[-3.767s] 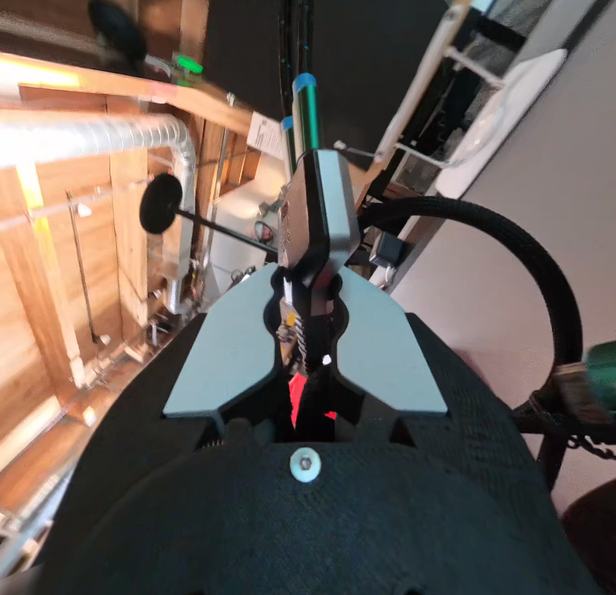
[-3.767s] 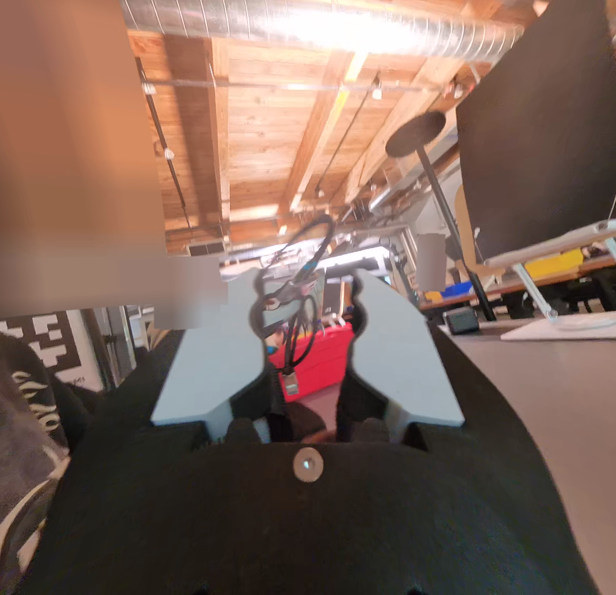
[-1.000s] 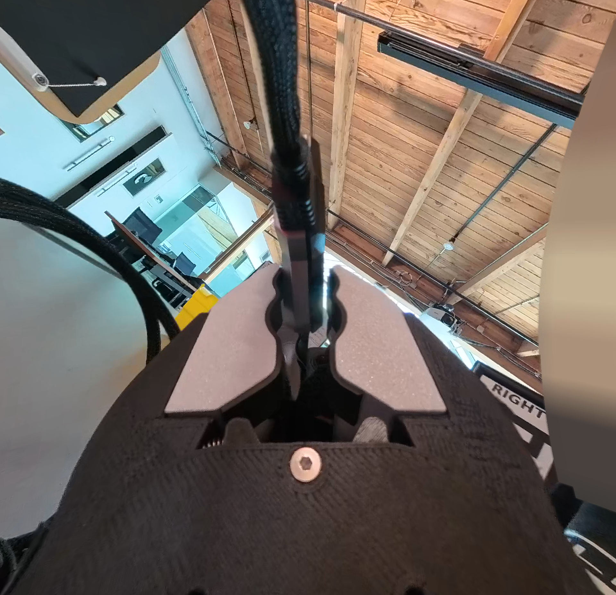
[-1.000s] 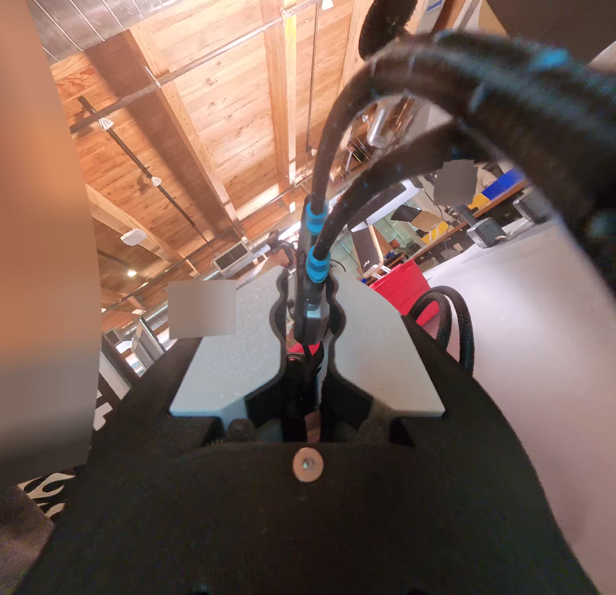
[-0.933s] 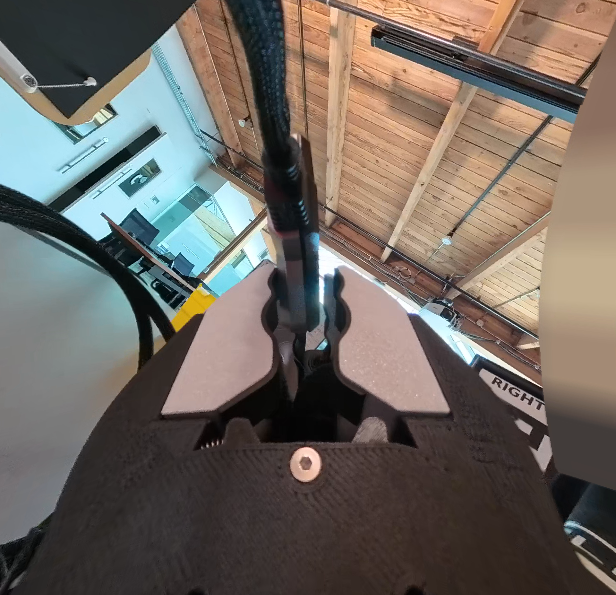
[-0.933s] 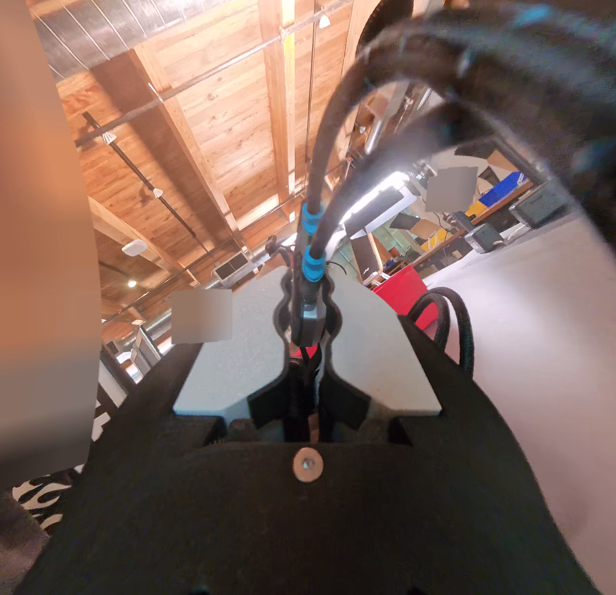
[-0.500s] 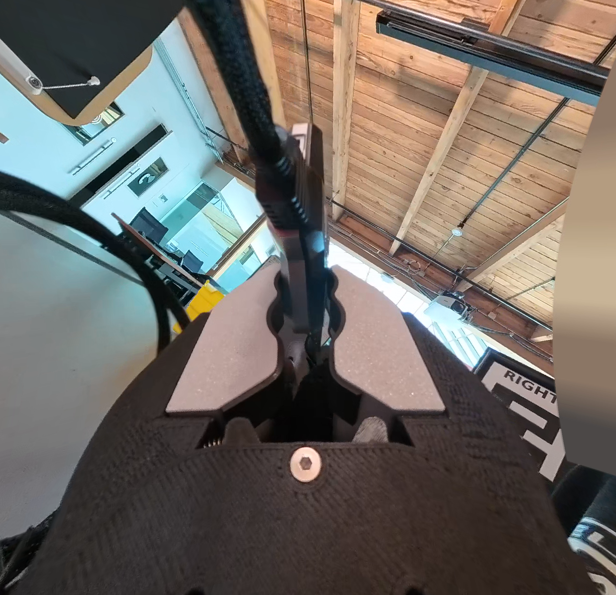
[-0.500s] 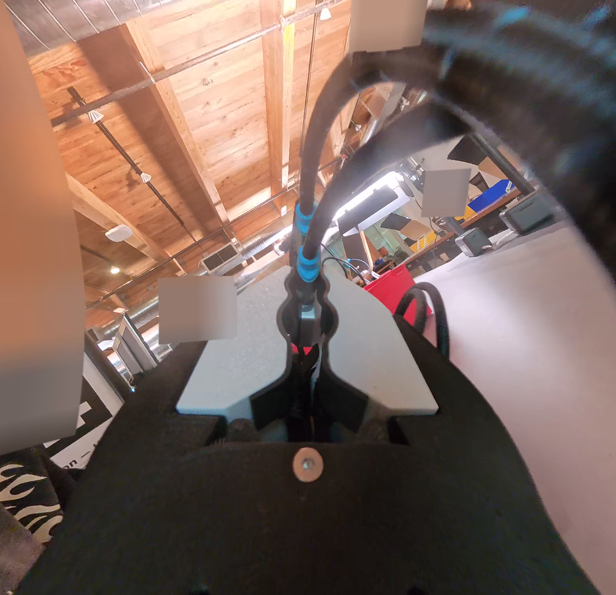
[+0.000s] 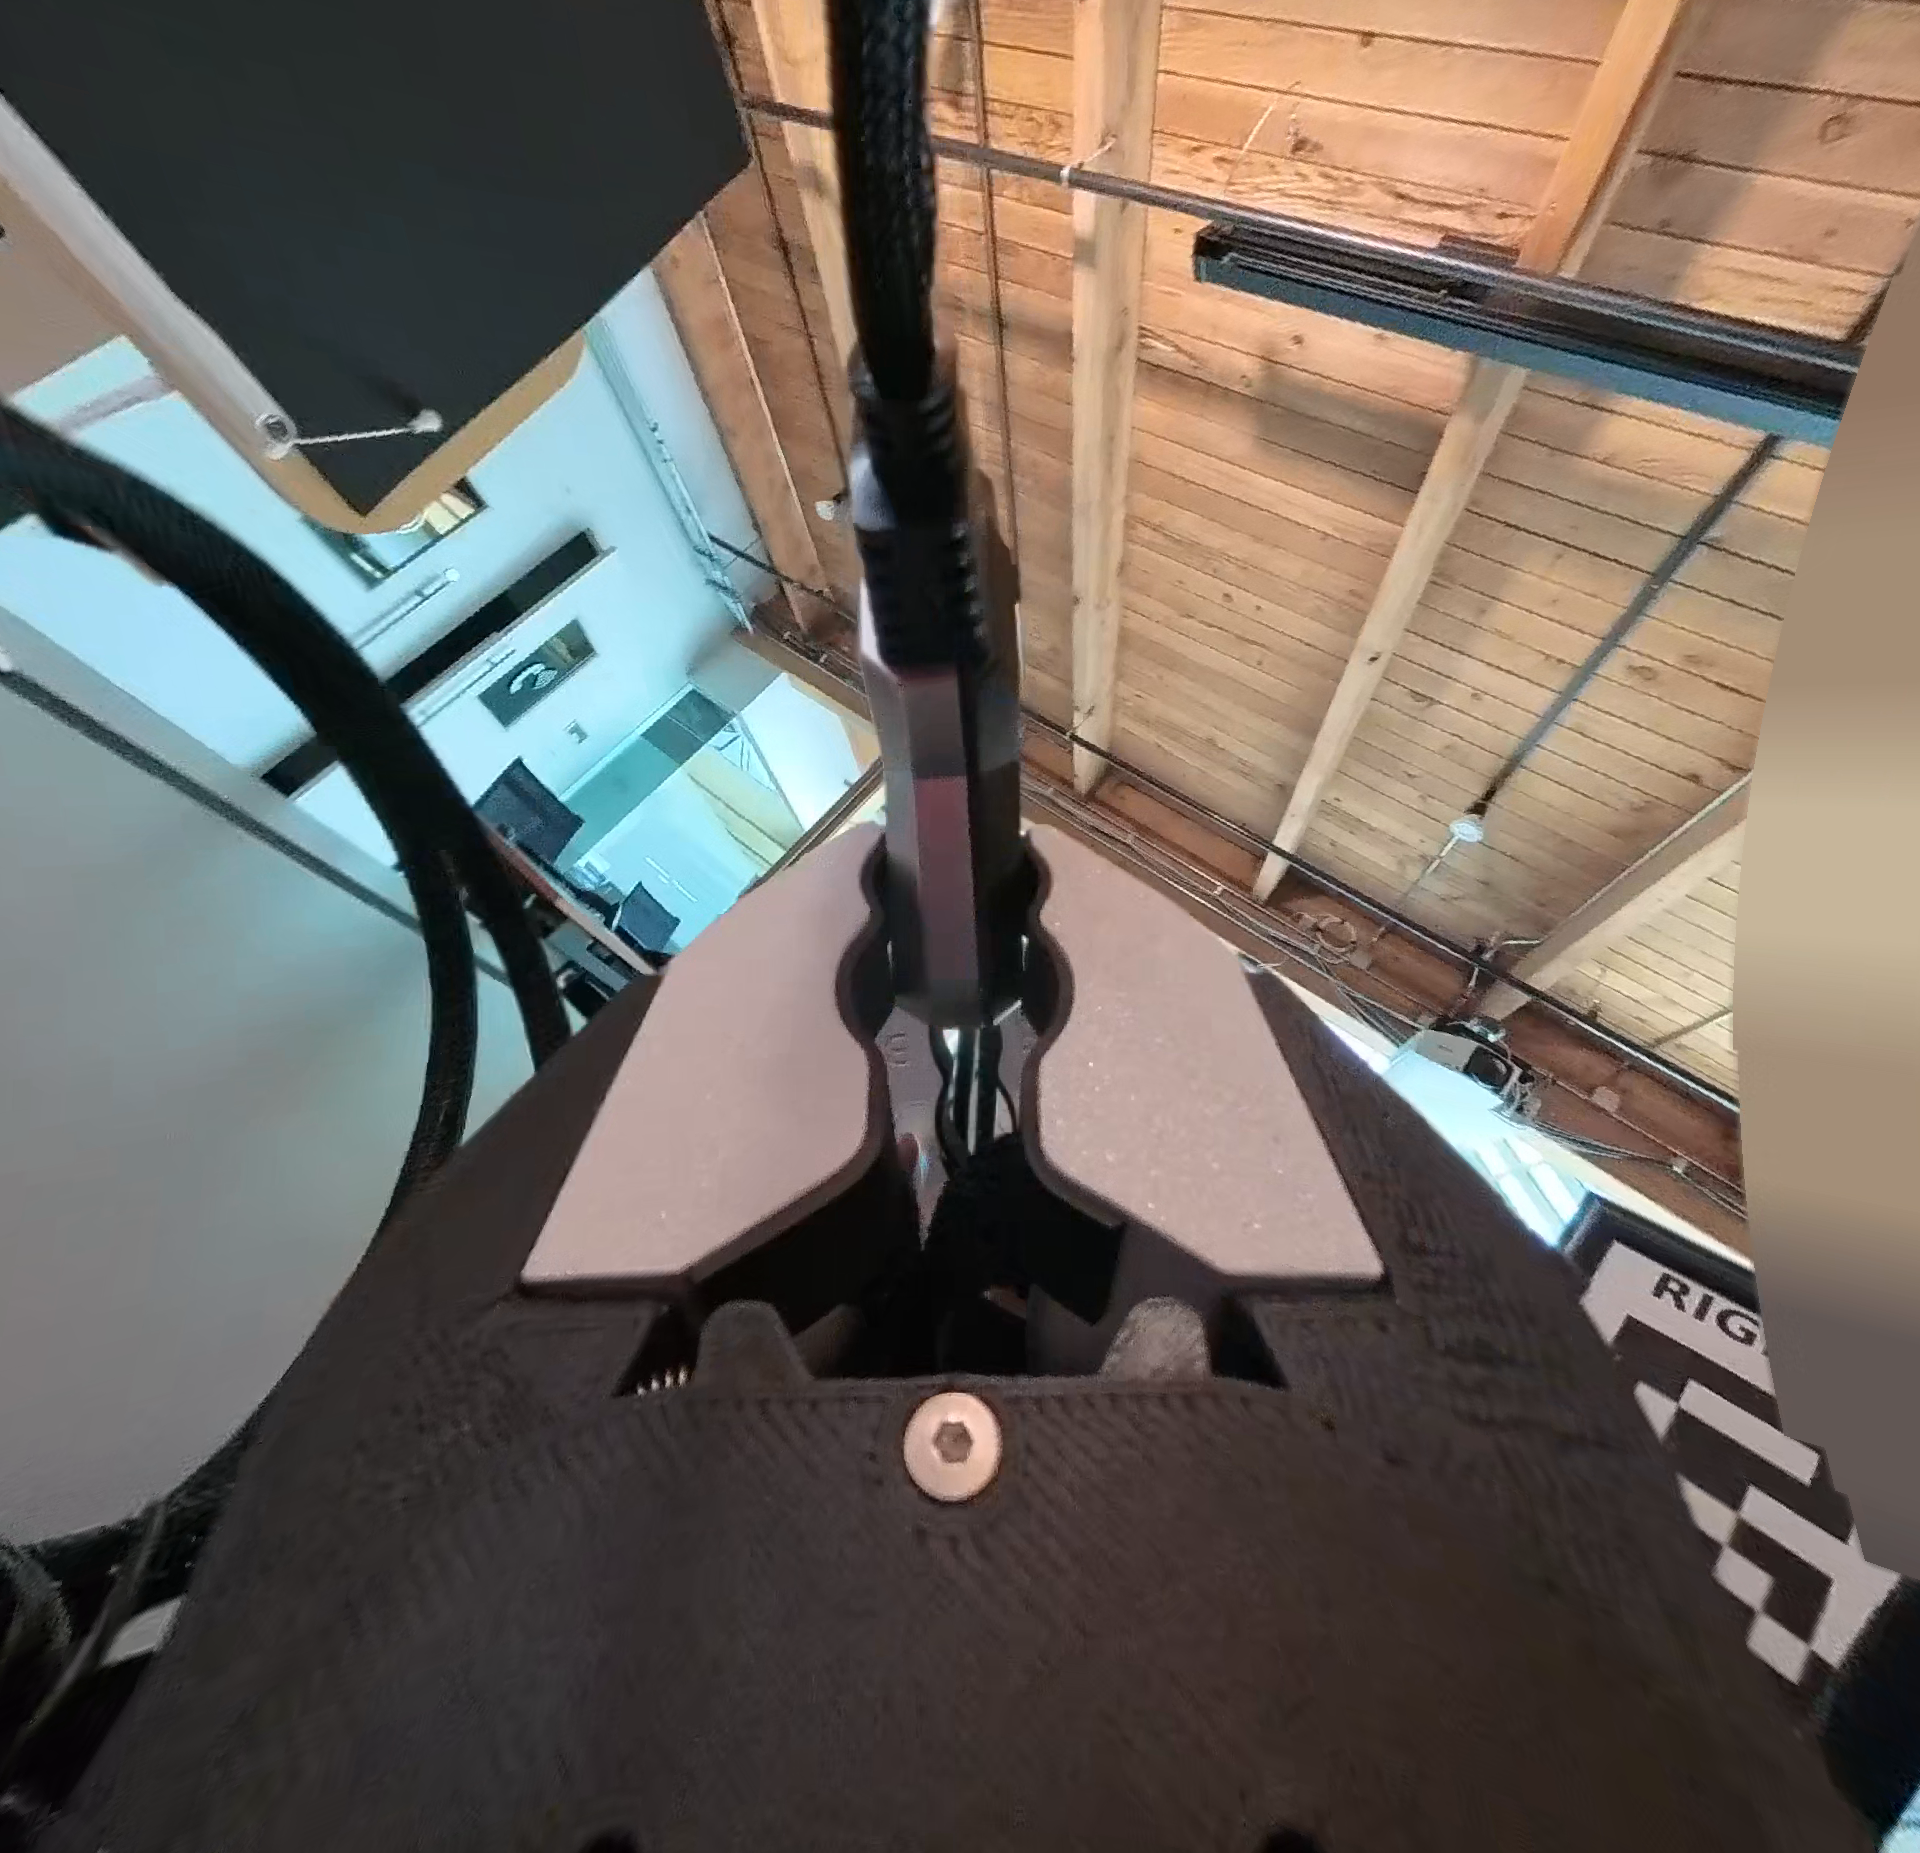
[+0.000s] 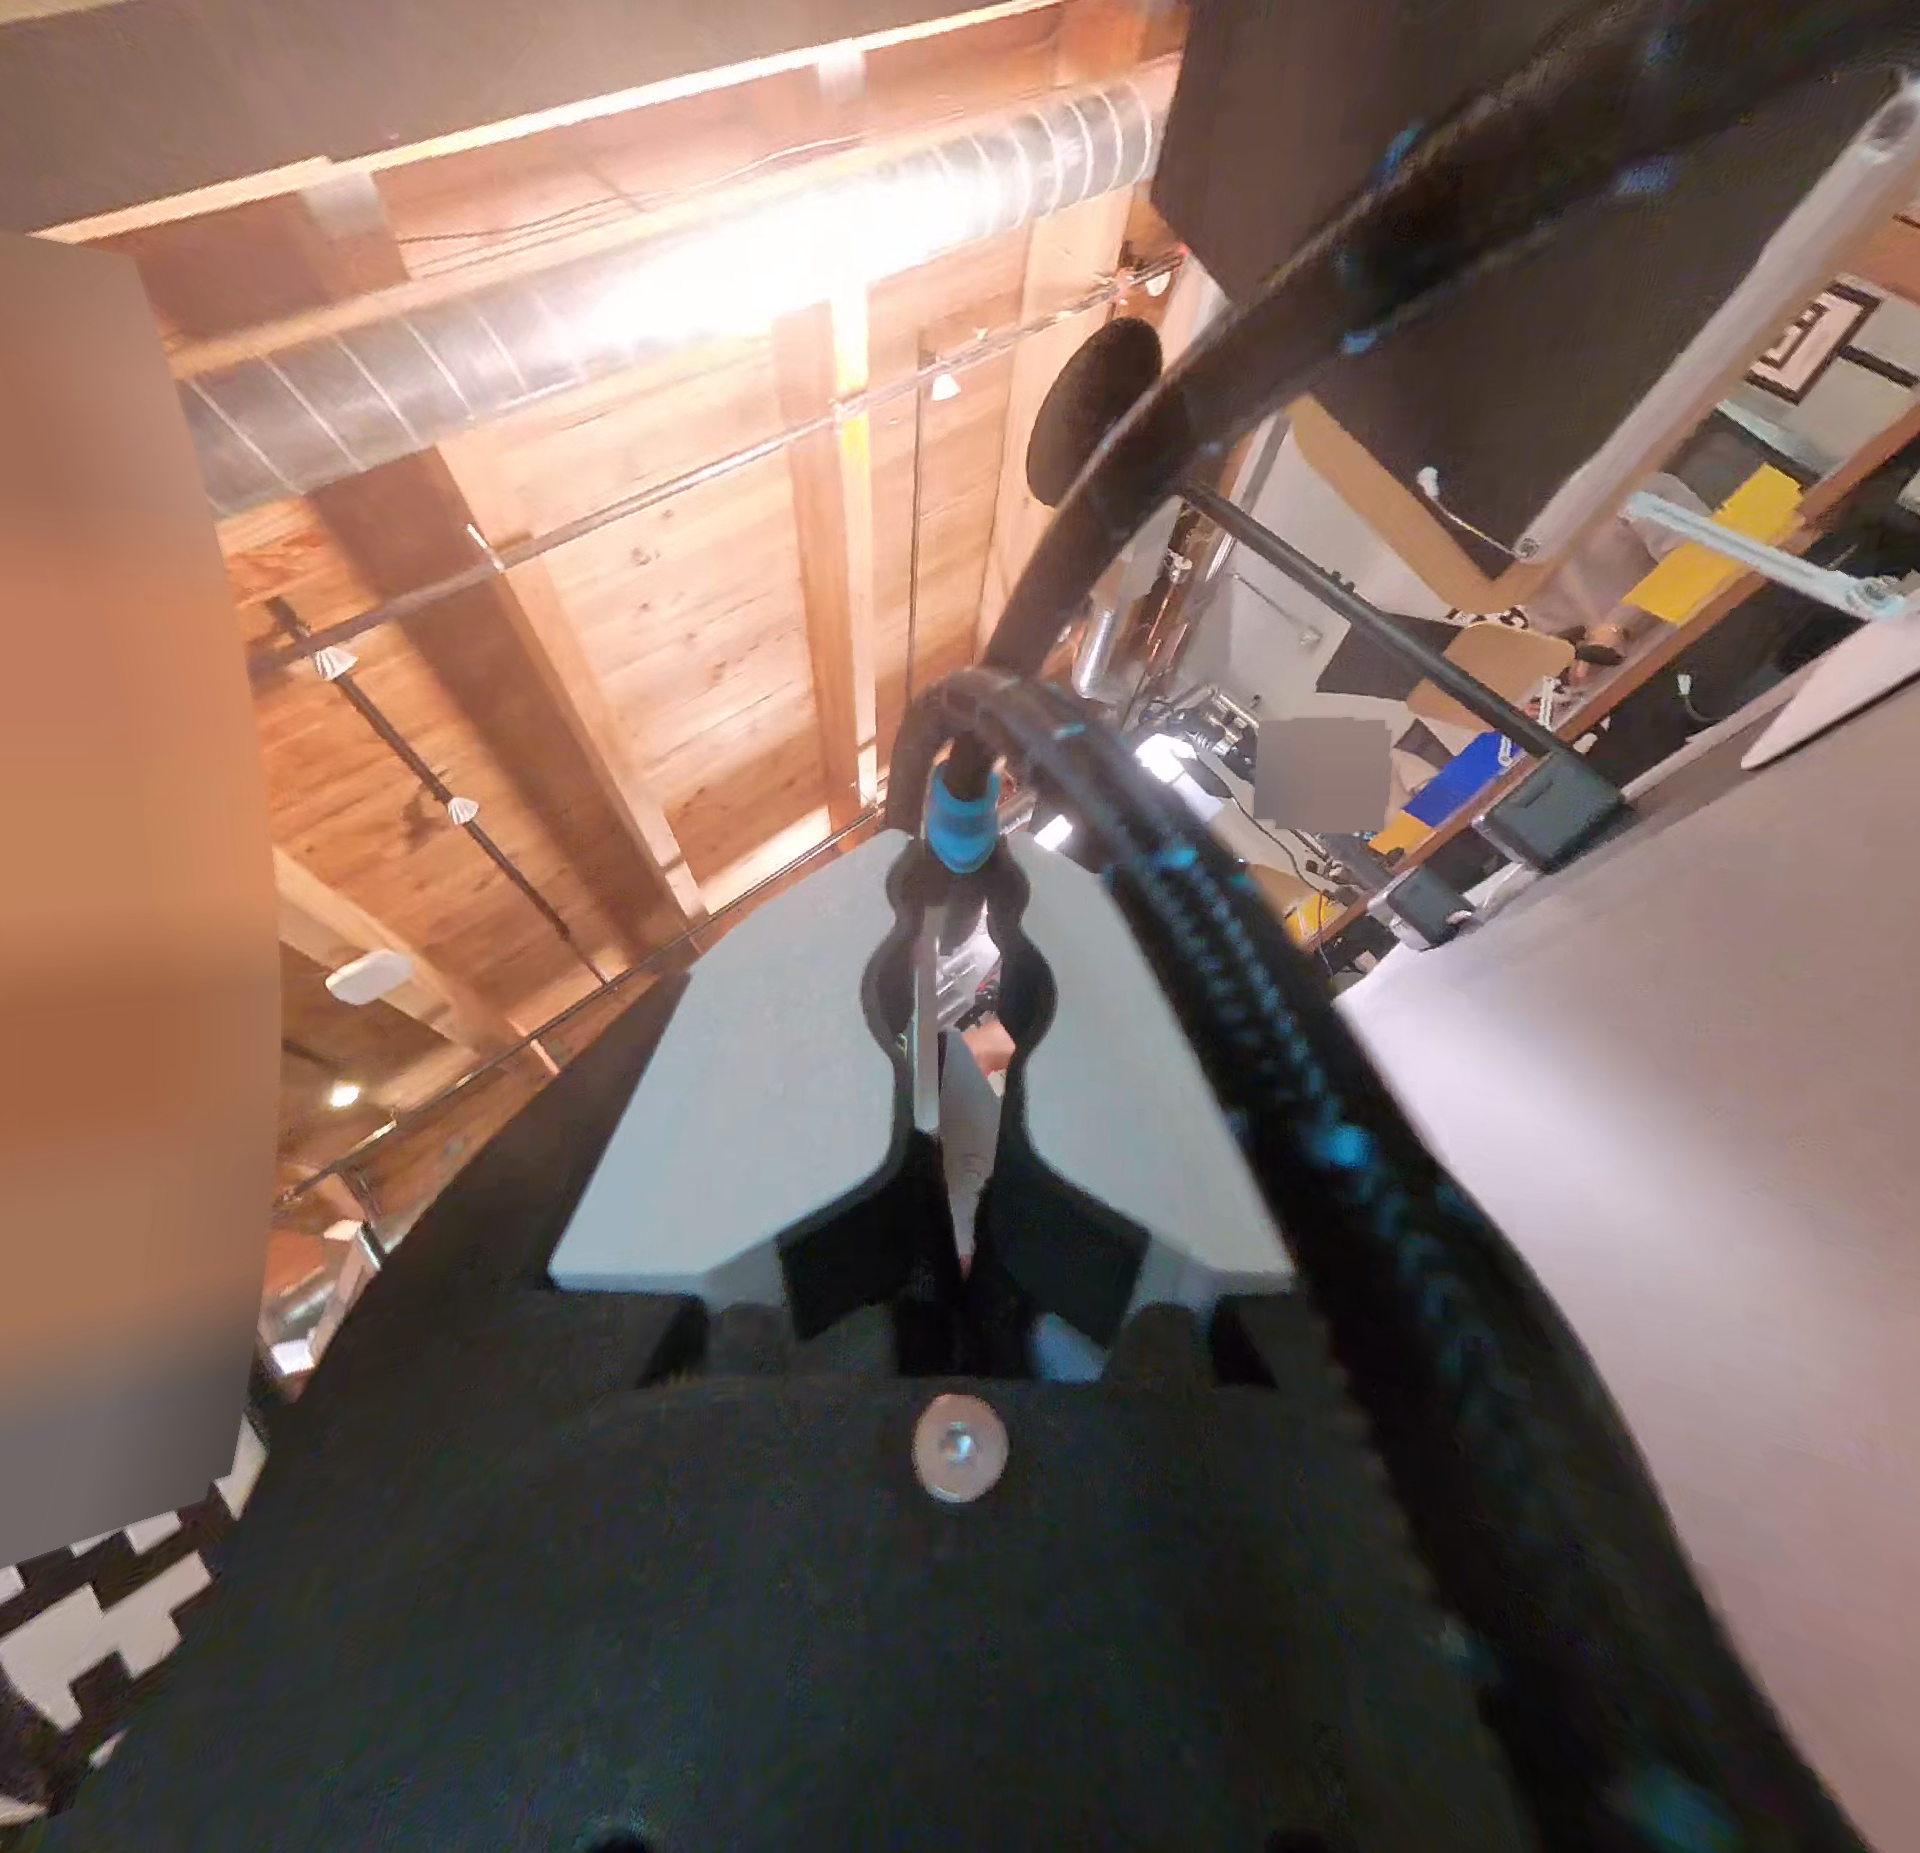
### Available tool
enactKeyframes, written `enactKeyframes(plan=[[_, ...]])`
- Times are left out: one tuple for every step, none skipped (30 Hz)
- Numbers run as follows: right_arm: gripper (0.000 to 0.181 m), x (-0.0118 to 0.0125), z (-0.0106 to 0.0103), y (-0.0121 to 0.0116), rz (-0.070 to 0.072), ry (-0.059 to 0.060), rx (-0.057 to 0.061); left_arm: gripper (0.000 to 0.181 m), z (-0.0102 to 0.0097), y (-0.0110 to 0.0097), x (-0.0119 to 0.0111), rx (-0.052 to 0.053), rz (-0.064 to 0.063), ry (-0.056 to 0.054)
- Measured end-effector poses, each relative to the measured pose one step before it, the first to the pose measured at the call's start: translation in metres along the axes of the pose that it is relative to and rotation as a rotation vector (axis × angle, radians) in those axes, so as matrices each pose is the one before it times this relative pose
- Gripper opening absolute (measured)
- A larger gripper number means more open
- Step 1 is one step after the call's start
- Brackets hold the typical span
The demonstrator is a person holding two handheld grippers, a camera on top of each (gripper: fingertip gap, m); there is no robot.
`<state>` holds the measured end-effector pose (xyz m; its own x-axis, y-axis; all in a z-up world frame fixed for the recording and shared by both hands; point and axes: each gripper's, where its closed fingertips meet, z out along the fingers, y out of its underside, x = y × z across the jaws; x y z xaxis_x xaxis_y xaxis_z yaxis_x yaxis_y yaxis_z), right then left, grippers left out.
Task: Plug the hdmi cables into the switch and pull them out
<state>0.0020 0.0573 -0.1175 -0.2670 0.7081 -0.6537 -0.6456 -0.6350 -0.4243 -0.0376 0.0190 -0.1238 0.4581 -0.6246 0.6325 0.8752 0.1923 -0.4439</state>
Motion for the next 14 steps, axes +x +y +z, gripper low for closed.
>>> enactKeyframes(plan=[[0.008,-0.00126,0.00026,0.00210,-0.0105,-0.0058,-0.0159,0.020,0.00006,0.00113,0.00125,-0.0060,0.0101,0.0049],[0.011,-0.00061,0.00022,0.00319,-0.0009,-0.0034,-0.0245,0.020,0.00016,0.00107,0.00006,-0.0057,0.0041,-0.0009],[0.012,-0.00198,0.00027,0.00579,0.0099,-0.0121,-0.0440,0.020,0.00013,0.00083,0.00030,-0.0048,0.0019,0.0009],[0.012,-0.00378,0.00031,0.00996,0.0186,-0.0173,-0.0776,0.020,-0.00009,0.00085,0.00094,-0.0041,0.0042,0.0032],[0.011,-0.00486,-0.00009,0.01032,0.0043,-0.0122,-0.0756,0.020,-0.00020,0.00038,0.00115,-0.0014,0.0031,0.0049],[0.011,-0.00665,-0.00020,0.00766,-0.0033,-0.0134,-0.0543,0.020,-0.00020,0.00040,0.00126,-0.0014,-0.0014,0.0068],[0.011,-0.00823,0.00019,0.00744,-0.0060,-0.0177,-0.0521,0.020,-0.00021,-0.00044,0.00120,0.0025,-0.0023,0.0069],[0.011,-0.00914,0.00066,0.00772,-0.0026,-0.0194,-0.0560,0.021,-0.00030,-0.00107,0.00030,0.0066,-0.0033,0.0018],[0.012,-0.01025,0.00076,0.01051,0.0027,-0.0233,-0.0747,0.021,0.00004,-0.00038,-0.00125,0.0021,-0.0026,-0.0063],[0.012,-0.01109,0.00166,0.01514,-0.0018,-0.0303,-0.1002,0.021,0.00043,0.00167,-0.00164,-0.0098,-0.0047,-0.0096],[0.012,-0.01161,0.00219,0.01786,-0.0029,-0.0328,-0.1132,0.021,0.00040,0.00246,-0.00146,-0.0142,-0.0049,-0.0089],[0.012,-0.01286,0.00273,0.01779,-0.0048,-0.0380,-0.1092,0.021,0.00024,0.00196,-0.00093,-0.0113,-0.0037,-0.0054],[0.012,-0.01484,0.00287,0.01663,-0.0078,-0.0492,-0.1030,0.021,0.00013,0.00070,-0.00028,-0.0039,-0.0012,-0.0021],[0.012,-0.01708,0.00248,0.01221,-0.0134,-0.0608,-0.0793,0.021,-0.00002,0.00031,-0.00015,-0.0016,0.0000,-0.0010]])
